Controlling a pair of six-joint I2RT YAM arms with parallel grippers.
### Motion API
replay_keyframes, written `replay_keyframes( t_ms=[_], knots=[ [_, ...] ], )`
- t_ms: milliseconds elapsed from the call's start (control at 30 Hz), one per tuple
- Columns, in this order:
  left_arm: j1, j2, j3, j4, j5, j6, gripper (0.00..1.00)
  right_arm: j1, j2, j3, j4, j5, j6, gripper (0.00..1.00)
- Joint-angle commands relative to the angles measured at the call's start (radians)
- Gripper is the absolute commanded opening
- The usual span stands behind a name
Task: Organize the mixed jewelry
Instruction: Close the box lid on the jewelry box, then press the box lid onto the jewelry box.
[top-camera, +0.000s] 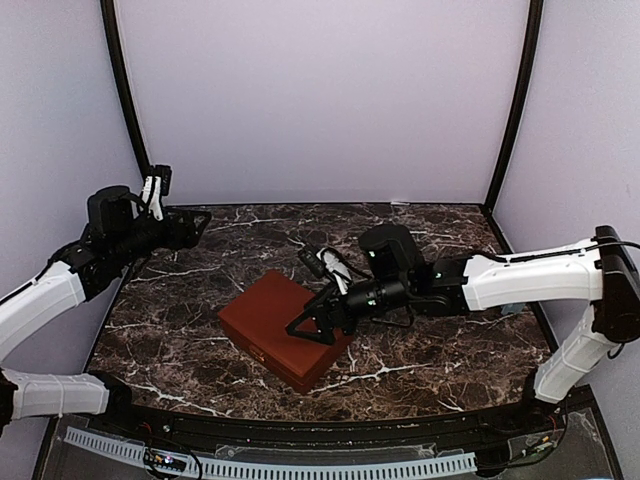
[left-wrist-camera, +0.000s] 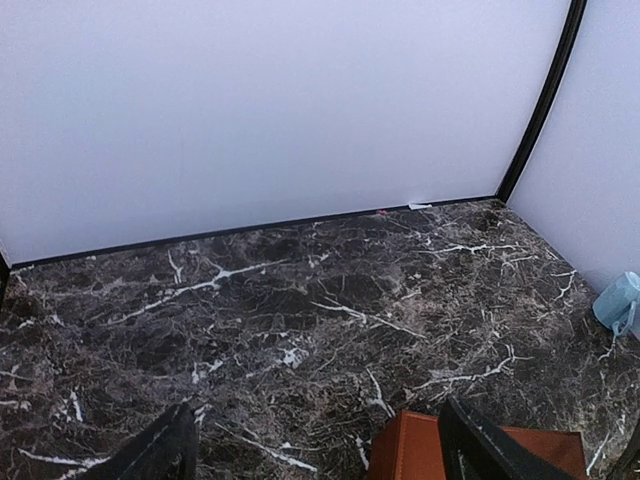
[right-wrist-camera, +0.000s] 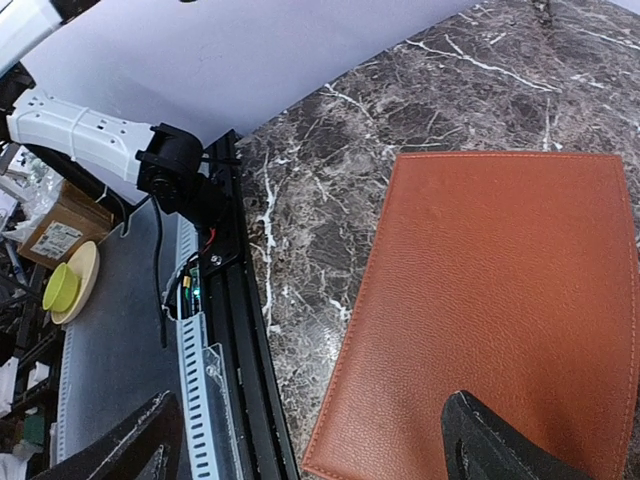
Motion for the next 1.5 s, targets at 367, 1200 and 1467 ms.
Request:
replay_keyframes(
  t_ms=[367,1200,1467],
  knots=[
    [-0.113,-0.132,-0.333,0.072,0.143,-0.557,0.84,-0.13,0.02,0.019,0.016,0.278,0.099,0.95],
    [-0.186,0.093,-0.422,0.064,0.102,-0.581,0.67,0.023,0.236,0.052,0.08,0.004,0.026,0.48],
    [-0.186,0.151,-0.475,0.065,0.087,-0.605,0.44,0.023,0.322,-0.002,0.094,-0.005,0.063,0.47]
  ],
)
